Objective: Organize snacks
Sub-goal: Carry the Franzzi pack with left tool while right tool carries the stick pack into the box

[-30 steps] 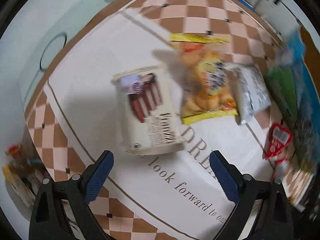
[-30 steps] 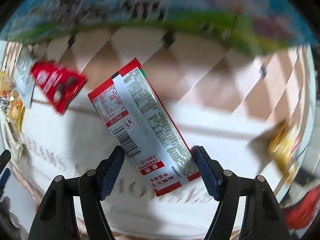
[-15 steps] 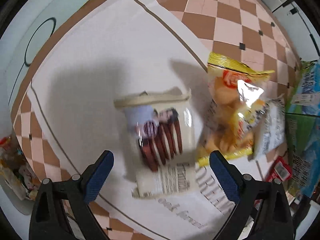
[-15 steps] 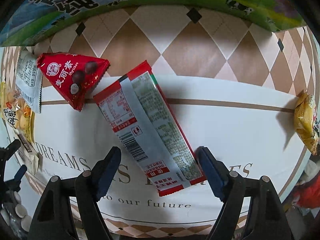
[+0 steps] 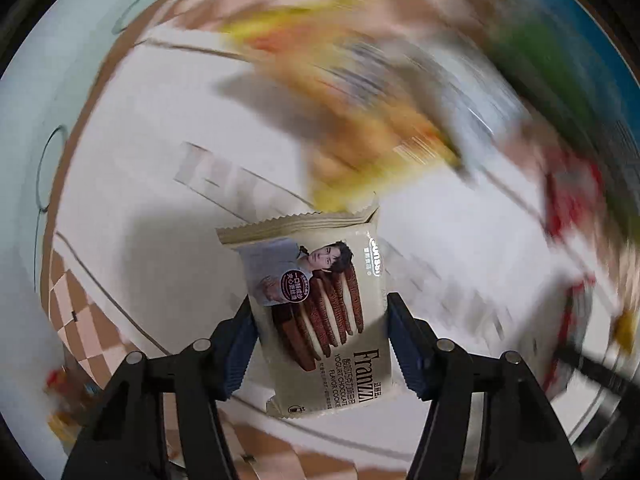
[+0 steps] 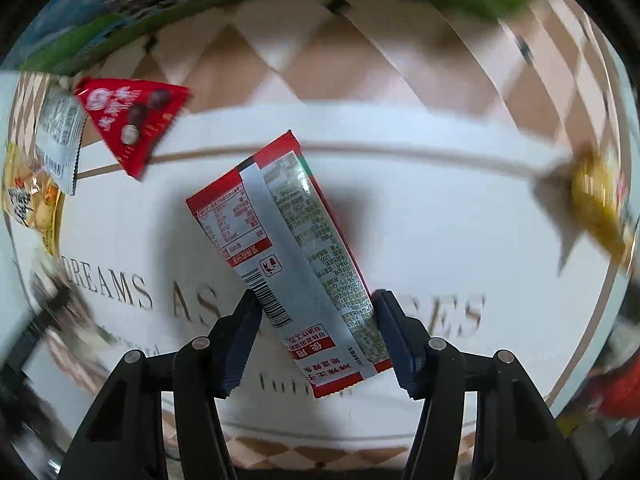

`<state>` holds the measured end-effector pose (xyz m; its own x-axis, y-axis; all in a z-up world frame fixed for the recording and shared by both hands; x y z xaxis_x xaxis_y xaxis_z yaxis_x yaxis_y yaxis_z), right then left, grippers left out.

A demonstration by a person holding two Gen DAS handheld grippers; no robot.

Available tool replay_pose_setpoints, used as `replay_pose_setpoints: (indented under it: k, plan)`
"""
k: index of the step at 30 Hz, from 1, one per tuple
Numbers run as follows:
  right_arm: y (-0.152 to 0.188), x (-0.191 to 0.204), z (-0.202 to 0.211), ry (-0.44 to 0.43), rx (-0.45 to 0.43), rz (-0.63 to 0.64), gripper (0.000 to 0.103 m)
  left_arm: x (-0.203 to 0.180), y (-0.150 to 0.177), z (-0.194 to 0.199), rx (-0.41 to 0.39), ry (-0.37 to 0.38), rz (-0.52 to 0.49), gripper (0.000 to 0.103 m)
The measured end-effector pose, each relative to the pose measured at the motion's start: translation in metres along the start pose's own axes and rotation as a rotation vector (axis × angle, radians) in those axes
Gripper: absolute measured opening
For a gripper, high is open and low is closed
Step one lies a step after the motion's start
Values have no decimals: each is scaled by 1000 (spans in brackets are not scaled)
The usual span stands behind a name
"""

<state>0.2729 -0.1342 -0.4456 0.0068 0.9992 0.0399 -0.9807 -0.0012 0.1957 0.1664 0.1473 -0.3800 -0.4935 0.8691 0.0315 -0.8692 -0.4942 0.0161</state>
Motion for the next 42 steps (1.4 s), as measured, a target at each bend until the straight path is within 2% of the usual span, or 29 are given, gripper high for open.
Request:
replay_pose_setpoints:
  k: [4, 9, 11, 12, 13, 16, 18, 21, 24, 26, 27, 28, 33, 36, 37, 42]
  plan:
    - [19, -32, -2, -99, 33, -120, 61, -48, 31, 1, 1, 11, -145, 60]
    - [14, -40, 0, -147, 66, -92, 68, -92, 43, 0, -14, 7, -263, 60]
    - [11, -36, 4, -109, 57, -36, 74, -102, 45, -3, 0, 3, -280, 61]
    - [25, -29, -5, -84, 42, 0, 79, -106, 46, -6, 14, 0, -290, 61]
    - [25, -24, -2, -37, 25, 54, 81, -115, 44, -9, 20, -5, -294, 61]
    - [20, -8, 0, 53, 7, 146, 81, -119, 44, -14, 37, -14, -306, 61]
    - [22, -2, -5, 82, 18, 169, 81, -114, 48, -25, 71, -17, -300, 61]
    - [19, 9, -16, 116, 19, 185, 83, -112, 46, -32, 74, 0, -282, 63]
    - [22, 18, -17, 151, -17, 168, 80, -110, 49, -33, 64, 11, -277, 60]
    - [34, 46, -23, 149, -49, 143, 69, -90, 59, -31, 55, 8, -286, 57]
    - [36, 48, -21, 149, -58, 139, 56, -91, 60, -32, 51, 7, -290, 57]
    - [43, 55, -17, 153, -67, 132, 53, -90, 62, -28, 49, 7, -291, 57]
    - [54, 60, -13, 149, -83, 102, 47, -100, 58, -12, 20, 15, -296, 56]
    - [60, 54, -5, 96, -84, 69, 44, -102, 60, 7, -2, 32, -303, 56]
    - [65, 38, 2, 87, -89, 63, 44, -104, 60, 11, -10, 37, -306, 56]
    - [73, 33, 23, 45, -126, 34, 43, -116, 54, 43, -58, 76, -324, 56]
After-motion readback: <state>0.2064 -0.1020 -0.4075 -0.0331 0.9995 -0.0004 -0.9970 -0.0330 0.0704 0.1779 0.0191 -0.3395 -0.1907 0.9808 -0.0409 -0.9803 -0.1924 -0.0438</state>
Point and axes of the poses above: each gripper's, at about its wrist camera, not at the fingertips, and z roughly against the way its jaws point, x to its left, y to its underside, the point moved 1 cm from there along -z, roughly the way its jaws point, and after that the axes turned 9 degrees about z, right-handed, at the moved point
